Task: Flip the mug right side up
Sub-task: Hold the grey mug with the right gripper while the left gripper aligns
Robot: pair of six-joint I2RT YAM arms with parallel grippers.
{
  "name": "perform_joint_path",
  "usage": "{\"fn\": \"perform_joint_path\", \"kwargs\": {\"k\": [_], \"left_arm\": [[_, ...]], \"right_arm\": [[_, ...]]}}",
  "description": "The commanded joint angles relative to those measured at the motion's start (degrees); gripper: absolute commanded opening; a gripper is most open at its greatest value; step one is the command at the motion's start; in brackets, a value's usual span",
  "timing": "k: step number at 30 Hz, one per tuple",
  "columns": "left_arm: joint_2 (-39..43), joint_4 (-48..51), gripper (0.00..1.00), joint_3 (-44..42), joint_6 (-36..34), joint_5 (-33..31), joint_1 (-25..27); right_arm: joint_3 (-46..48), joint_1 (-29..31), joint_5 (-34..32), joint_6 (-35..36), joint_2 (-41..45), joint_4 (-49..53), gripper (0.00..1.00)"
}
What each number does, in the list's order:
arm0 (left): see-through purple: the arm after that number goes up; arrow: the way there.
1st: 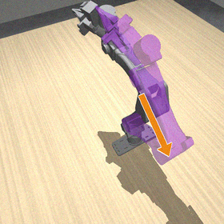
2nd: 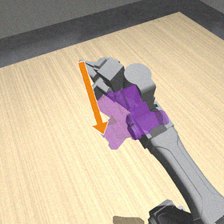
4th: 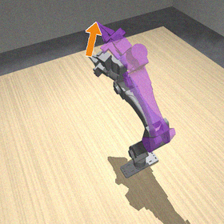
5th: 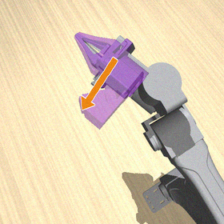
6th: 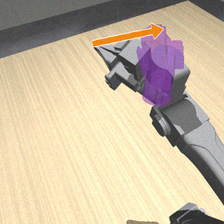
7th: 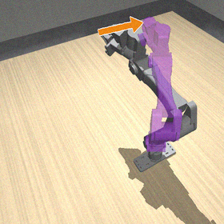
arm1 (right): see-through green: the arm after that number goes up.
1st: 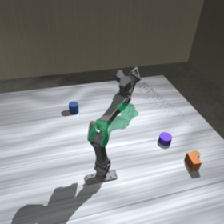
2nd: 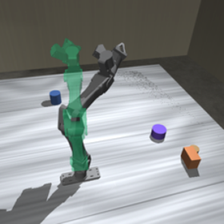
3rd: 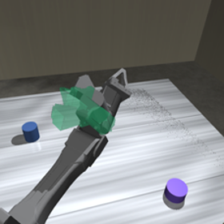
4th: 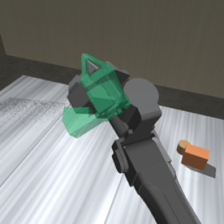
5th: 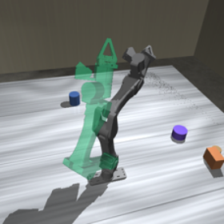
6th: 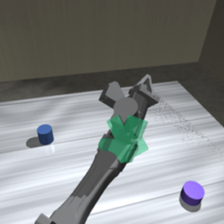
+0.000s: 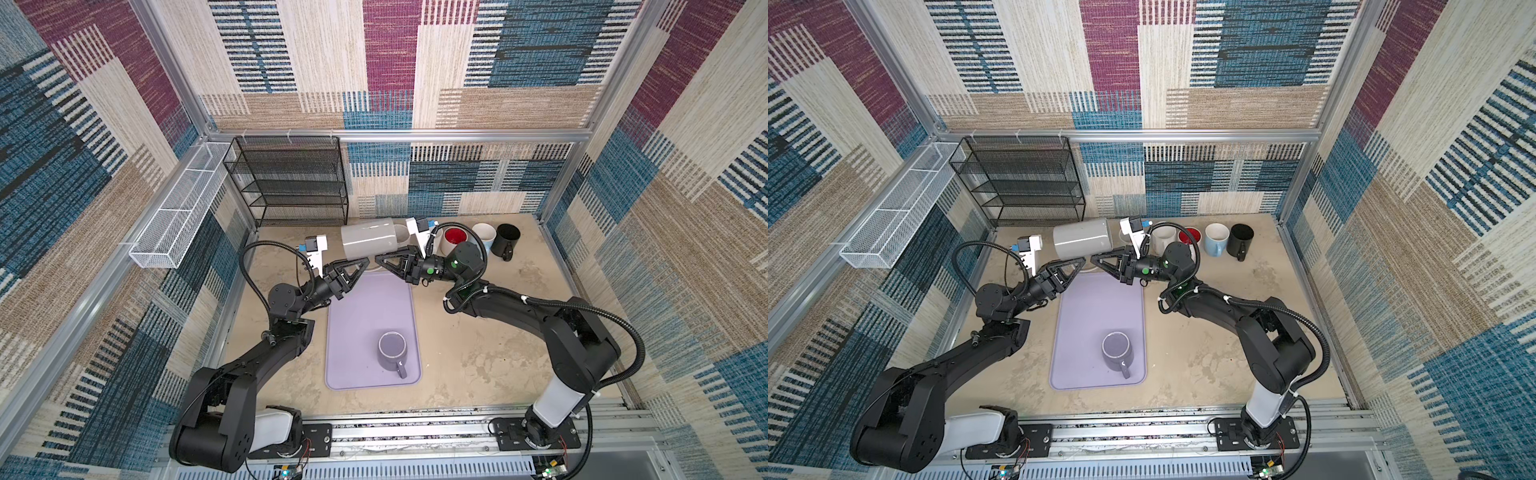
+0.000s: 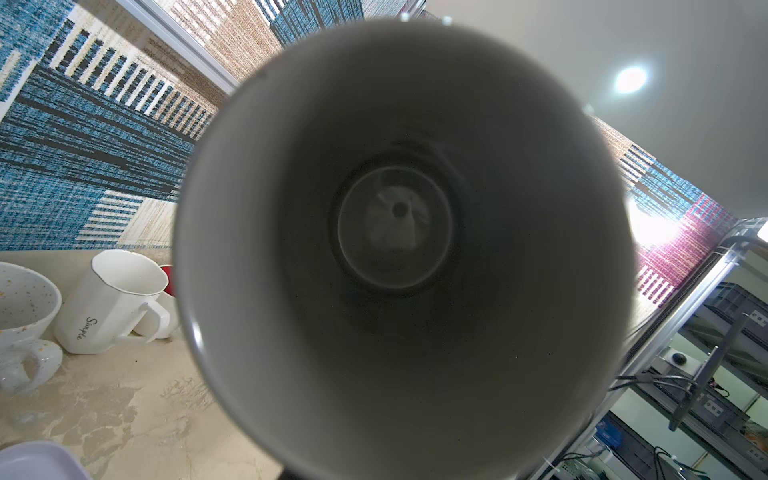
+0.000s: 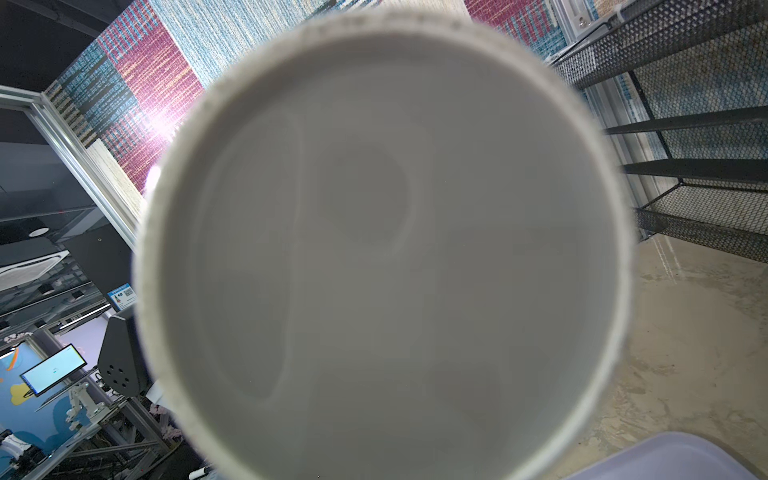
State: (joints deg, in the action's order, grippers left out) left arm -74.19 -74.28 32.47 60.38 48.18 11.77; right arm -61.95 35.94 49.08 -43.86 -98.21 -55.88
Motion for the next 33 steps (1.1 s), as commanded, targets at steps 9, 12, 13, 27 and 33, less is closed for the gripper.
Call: {"fn": "perform_joint_path", "kwargs": {"k": [9, 12, 13, 27, 33], "left_arm": [[0.7, -6.3, 0.13, 0.2, 1.0, -1.6, 0.0], [0.6, -6.3, 0.09, 0.2, 1.1, -1.5, 0.0], [0.6, -6.3, 0.07, 0.3, 1.2, -1.5, 0.0], [1.1, -6.3, 0.00, 0.8, 1.0, 0.9, 0.0], [4.2, -6.4, 0.00, 0.1, -2.3, 3.8, 0.4]], "right_arm": [[0.3, 0.6, 3.7, 1.4, -0.2, -1.1, 0.00], [0.3, 0.6, 3.8, 1.8, -0.1, -0.3, 0.00], [0.2, 0.6, 3.8, 1.8, 0.0, -0.1, 0.00], [-0.8, 0.7, 2.7, 3.6, 0.6, 4.1, 0.00], [-0.6, 0.7, 4.1, 3.7, 0.8, 3.5, 0.06]]}}
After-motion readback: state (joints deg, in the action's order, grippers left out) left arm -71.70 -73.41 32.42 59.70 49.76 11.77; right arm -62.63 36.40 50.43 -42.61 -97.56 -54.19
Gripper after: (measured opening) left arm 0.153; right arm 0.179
